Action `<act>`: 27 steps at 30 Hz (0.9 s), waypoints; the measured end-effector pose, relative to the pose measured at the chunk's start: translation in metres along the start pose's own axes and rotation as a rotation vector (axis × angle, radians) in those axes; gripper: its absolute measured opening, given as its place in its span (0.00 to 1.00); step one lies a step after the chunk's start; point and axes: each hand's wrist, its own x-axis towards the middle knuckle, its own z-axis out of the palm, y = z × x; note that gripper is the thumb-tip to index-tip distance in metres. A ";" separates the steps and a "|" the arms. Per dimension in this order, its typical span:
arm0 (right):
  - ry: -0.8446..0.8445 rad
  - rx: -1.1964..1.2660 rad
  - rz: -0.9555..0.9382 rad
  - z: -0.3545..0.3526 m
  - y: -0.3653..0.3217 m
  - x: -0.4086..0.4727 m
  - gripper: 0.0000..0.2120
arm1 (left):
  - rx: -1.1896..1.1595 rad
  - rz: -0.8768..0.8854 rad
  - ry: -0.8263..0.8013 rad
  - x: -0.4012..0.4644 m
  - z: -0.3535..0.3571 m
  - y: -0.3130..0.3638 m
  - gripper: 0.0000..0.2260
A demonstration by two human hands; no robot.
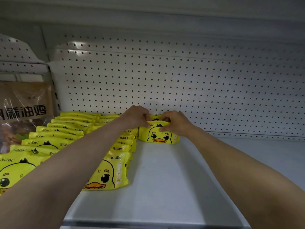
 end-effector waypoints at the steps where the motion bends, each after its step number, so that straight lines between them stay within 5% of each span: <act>1: 0.017 -0.014 0.002 0.002 0.000 0.001 0.20 | 0.006 -0.011 0.009 0.002 0.001 -0.002 0.10; 18: 0.170 -0.529 0.003 0.020 0.008 -0.007 0.30 | 0.093 -0.097 0.110 0.016 0.010 -0.007 0.08; 27: 0.155 -0.554 0.026 -0.004 -0.020 -0.042 0.30 | 0.118 -0.142 0.174 -0.036 -0.006 0.025 0.21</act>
